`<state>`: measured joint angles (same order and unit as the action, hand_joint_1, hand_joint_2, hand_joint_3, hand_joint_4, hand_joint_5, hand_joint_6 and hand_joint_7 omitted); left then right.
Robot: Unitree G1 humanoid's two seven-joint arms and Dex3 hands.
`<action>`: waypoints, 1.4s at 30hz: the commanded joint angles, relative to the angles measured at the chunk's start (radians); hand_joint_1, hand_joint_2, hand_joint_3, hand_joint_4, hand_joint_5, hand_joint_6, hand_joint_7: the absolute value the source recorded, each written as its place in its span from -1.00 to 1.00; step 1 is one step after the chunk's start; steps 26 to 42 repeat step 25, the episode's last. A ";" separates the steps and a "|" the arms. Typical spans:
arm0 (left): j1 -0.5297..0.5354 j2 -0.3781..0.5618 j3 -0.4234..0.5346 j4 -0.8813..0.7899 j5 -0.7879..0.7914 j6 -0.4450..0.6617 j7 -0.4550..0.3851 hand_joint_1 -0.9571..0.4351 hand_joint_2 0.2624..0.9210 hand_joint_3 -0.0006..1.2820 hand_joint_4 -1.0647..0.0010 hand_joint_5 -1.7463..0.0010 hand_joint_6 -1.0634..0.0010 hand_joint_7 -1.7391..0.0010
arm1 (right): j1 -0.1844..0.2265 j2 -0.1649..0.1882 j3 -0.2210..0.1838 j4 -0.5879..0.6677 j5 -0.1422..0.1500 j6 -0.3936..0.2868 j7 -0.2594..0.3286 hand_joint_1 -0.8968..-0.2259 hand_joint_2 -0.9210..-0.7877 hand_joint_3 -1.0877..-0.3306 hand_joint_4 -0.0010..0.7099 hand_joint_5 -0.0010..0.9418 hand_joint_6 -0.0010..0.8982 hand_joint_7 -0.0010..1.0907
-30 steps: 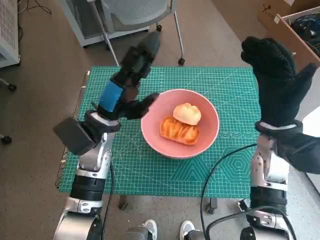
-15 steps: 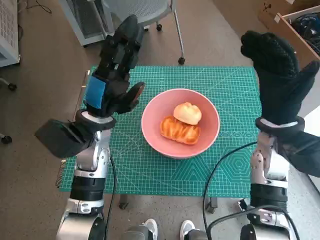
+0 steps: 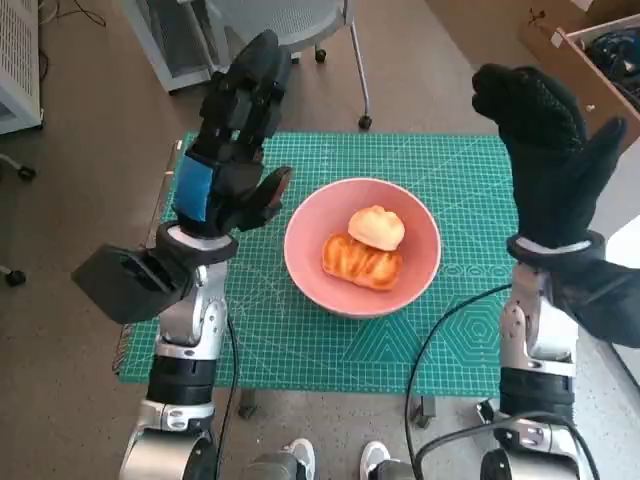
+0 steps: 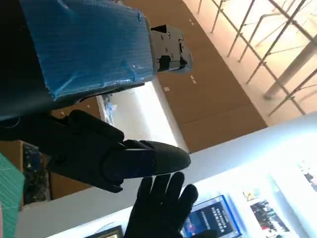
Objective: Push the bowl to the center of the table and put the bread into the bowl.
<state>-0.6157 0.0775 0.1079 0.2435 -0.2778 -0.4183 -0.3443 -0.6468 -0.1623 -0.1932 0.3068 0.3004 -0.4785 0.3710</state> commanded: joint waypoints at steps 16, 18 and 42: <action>0.038 0.026 0.011 -0.097 0.012 0.072 0.034 -0.46 1.00 -0.37 0.92 0.92 1.00 0.48 | 0.053 -0.020 0.010 -0.027 -0.052 0.055 -0.045 -0.19 -1.00 0.09 -0.34 -0.99 -0.77 -0.20; 0.042 0.028 0.010 -0.108 0.013 0.080 0.036 -0.45 1.00 -0.37 0.94 0.92 1.00 0.49 | 0.059 -0.018 0.015 -0.040 -0.058 0.065 -0.054 -0.19 -1.00 0.09 -0.34 -0.99 -0.77 -0.20; 0.048 0.030 0.005 -0.122 0.018 0.094 0.045 -0.44 0.99 -0.38 0.97 0.91 1.00 0.52 | 0.072 -0.017 0.024 -0.069 -0.061 0.092 -0.069 -0.22 -1.00 0.09 -0.33 -1.00 -0.78 -0.20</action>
